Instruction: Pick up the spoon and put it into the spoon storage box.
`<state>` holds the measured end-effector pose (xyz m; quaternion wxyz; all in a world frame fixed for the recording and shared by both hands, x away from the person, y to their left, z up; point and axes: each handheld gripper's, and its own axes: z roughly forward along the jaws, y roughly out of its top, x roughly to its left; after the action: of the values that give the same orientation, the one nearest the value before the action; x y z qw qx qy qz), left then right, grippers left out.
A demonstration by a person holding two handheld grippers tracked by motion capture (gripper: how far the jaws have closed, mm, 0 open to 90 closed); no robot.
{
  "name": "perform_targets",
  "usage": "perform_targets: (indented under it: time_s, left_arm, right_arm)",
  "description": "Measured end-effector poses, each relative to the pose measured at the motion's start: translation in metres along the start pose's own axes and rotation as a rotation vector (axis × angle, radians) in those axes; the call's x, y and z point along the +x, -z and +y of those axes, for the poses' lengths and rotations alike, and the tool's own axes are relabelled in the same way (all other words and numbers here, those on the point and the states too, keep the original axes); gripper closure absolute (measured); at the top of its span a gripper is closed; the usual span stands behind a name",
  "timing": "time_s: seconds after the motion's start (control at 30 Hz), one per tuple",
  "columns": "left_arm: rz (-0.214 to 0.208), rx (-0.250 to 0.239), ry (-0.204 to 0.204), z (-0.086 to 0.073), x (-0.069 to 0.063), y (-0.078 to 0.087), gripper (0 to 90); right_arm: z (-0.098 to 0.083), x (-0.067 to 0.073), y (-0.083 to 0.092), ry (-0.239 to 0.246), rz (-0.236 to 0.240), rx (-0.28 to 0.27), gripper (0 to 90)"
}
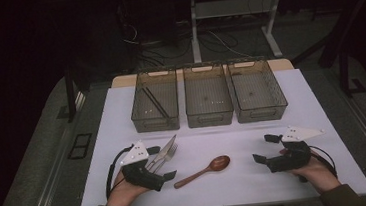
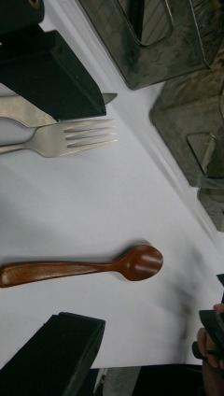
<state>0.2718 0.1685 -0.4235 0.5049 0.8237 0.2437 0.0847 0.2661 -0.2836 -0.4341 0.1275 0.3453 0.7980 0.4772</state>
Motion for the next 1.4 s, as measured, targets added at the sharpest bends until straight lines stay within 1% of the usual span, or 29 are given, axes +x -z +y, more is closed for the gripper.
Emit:
perform_targets:
  time_s: [0.13,0.2,0.3,0.37,0.47,0.53,0.63,0.7,0.83,0.97,1.1,1.27,1.4]
  left_arm:
    - [0.005,-0.001,-0.010,0.004,0.001,0.000,0.0]
    - [0.010,0.001,-0.018,0.007,0.002,-0.001,0.0]
    - [0.006,0.014,-0.024,0.012,0.003,-0.005,0.0]
    - [0.000,0.019,-0.025,0.015,0.002,-0.009,0.7]
    - [-0.012,0.030,-0.033,0.019,0.001,-0.014,4.2]
    - [-0.025,0.034,-0.032,0.021,0.000,-0.017,7.1]
    - [-0.033,0.028,-0.036,0.026,-0.002,-0.023,12.2]
    - [-0.038,0.033,-0.038,0.029,-0.004,-0.027,13.7]
    - [-0.062,0.047,-0.048,0.033,-0.008,-0.036,17.6]
    - [-0.077,0.055,-0.066,0.034,-0.011,-0.042,20.1]
    - [-0.077,0.064,-0.060,0.037,-0.013,-0.046,22.6]
    - [-0.085,0.076,-0.062,0.038,-0.019,-0.055,25.0]
    - [-0.102,0.092,-0.068,0.038,-0.023,-0.064,26.8]
  right_arm:
    - [-0.006,-0.001,0.008,-0.006,-0.034,0.000,13.8]
    - [-0.008,-0.001,0.011,-0.003,-0.040,-0.005,13.9]
    - [-0.010,-0.002,0.015,-0.011,-0.045,-0.010,13.9]
    - [-0.010,-0.003,0.015,-0.017,-0.050,-0.012,13.9]
    - [-0.009,-0.003,0.014,-0.015,-0.050,-0.004,13.9]
    - [-0.010,-0.003,0.013,-0.012,-0.049,0.002,13.9]
    - [-0.010,-0.002,0.012,-0.006,-0.052,0.009,13.9]
    - [-0.010,-0.002,0.011,0.002,-0.056,0.012,13.9]
    - [-0.009,-0.001,0.011,0.001,-0.053,0.014,13.9]
    - [-0.010,-0.001,0.010,-0.004,-0.056,0.019,13.9]
    - [-0.010,-0.002,0.011,-0.001,-0.056,0.018,13.9]
    - [-0.009,-0.002,0.013,-0.007,-0.063,0.011,13.9]
    - [-0.009,-0.003,0.013,-0.010,-0.062,0.008,13.9]
